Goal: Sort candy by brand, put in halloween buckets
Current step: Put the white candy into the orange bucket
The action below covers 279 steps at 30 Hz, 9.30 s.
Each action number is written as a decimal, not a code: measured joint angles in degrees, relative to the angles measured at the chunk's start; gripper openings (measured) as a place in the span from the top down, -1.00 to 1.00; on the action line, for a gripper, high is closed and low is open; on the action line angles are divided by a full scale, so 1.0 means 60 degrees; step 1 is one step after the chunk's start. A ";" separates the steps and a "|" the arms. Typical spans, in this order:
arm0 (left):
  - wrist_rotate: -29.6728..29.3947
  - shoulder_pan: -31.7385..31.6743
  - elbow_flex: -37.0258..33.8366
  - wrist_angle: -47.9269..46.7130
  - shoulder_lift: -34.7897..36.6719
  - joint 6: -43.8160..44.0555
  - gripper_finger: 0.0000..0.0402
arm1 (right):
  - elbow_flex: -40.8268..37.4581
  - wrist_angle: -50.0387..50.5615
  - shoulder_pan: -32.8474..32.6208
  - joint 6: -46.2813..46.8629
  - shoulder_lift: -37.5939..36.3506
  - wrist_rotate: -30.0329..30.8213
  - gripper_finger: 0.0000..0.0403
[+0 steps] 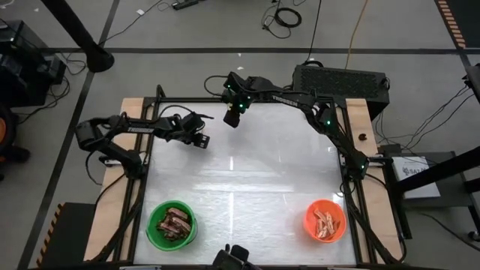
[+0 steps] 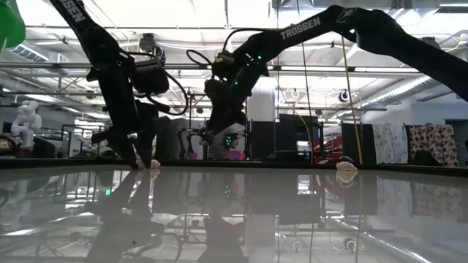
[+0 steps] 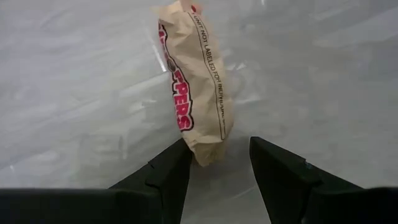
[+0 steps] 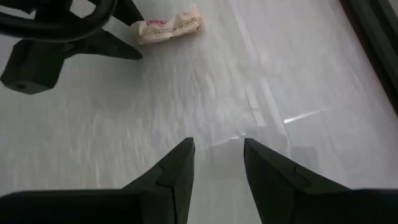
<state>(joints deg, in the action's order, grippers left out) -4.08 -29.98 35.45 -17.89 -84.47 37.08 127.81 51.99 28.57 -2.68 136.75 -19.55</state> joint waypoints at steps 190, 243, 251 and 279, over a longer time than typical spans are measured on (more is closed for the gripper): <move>0.2303 0.3424 1.4394 -0.9109 -0.5244 -0.7995 0.49 | -0.6825 0.1947 0.1930 0.3003 -0.8991 0.4117 0.34; 0.2382 0.2473 1.4398 -0.7854 -0.5234 -0.7082 0.49 | -1.0746 -0.2560 0.4987 0.3166 -0.5779 0.5216 0.34; 0.2382 0.2473 1.4398 -0.7914 -0.5234 -0.7315 0.49 | -1.0743 -0.2966 0.4984 0.3333 -0.5501 0.5265 0.34; 0.2969 0.2715 1.2516 -0.7889 -0.3292 -0.7651 0.49 | -1.0746 -0.2676 0.3817 0.3460 -0.7366 0.2640 1.00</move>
<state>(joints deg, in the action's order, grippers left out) 13.74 -13.69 110.55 -65.23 -104.22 -8.83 63.33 35.94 51.48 18.08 92.55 -3.71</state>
